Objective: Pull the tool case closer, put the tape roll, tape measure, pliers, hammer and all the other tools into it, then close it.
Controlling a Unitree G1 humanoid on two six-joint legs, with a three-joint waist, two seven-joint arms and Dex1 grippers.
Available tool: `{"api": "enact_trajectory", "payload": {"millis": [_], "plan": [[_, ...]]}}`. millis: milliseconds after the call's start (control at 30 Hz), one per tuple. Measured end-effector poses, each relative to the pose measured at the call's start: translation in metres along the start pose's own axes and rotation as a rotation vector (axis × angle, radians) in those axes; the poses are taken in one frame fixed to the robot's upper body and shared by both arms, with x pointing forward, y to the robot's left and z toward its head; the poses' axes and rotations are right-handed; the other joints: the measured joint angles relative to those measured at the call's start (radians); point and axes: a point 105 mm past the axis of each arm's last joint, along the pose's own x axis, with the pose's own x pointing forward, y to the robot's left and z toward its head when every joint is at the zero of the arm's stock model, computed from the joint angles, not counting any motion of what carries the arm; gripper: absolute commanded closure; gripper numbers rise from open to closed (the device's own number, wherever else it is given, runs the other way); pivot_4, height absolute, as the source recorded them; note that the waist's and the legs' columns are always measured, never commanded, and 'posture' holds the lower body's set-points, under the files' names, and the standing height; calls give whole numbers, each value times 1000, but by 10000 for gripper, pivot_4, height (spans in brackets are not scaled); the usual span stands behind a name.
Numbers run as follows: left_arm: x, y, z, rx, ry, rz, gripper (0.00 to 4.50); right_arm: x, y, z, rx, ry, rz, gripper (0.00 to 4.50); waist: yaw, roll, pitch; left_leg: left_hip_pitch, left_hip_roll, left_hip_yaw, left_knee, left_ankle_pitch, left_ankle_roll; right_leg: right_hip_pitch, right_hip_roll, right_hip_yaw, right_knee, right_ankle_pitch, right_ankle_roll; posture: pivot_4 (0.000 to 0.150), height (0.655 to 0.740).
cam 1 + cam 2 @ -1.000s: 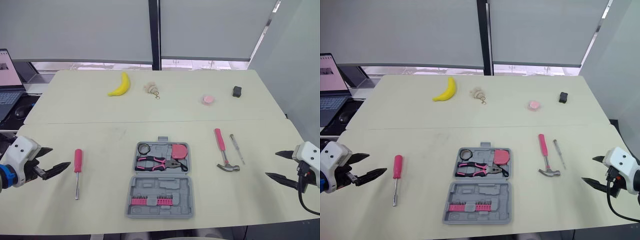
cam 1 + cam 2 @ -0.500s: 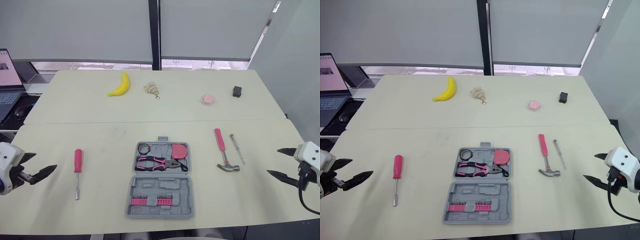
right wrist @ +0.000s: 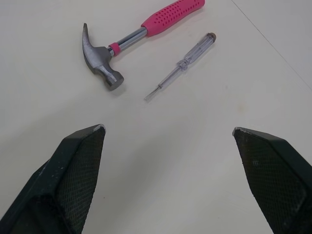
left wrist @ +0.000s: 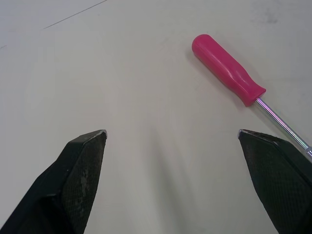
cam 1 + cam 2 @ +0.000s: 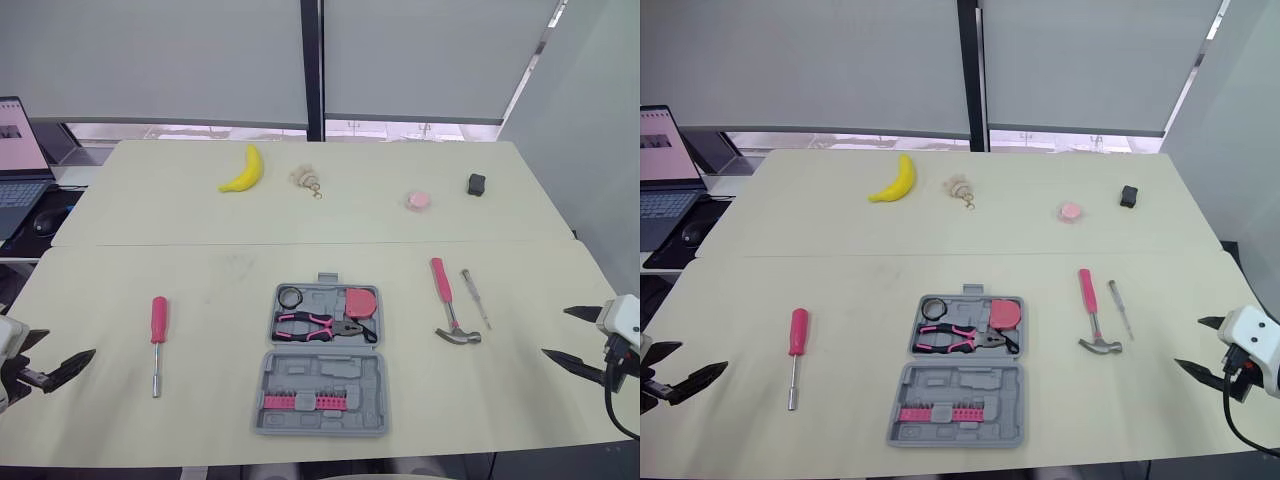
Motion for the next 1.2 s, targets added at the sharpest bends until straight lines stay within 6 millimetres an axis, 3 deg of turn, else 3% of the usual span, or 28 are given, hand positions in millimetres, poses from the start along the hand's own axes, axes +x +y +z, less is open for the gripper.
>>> {"api": "enact_trajectory", "payload": {"millis": [733,933,1033,1100,1200], "plan": [[-6,-17,-11,-45,-2,-110,0,4,18,28,87,-98,32,364,0,-2,-1,0,0,-1,0,0,0,0,0,0,0,0,0,1500,7400],[16,-70,24,99,-121,-370,0,5,22,30,127,-128,-10,364,6,-3,-2,0,-1,-1,1,0,0,2,-2,1,0,0,0,1500,7400],[29,-104,55,186,-230,-515,0,7,25,31,155,-149,-47,364,9,-3,-3,0,-1,-2,2,0,0,3,-2,1,0,0,0,1500,7400],[33,-130,77,249,-307,-623,0,9,27,32,165,-160,-65,364,7,-2,-3,0,-1,-2,2,0,0,3,-2,1,0,1,1,1500,7400],[31,-157,93,319,-365,-751,0,12,29,33,184,-174,-97,364,-2,-1,-3,0,-1,-1,1,0,0,3,0,1,0,1,1,1500,7400]]}}
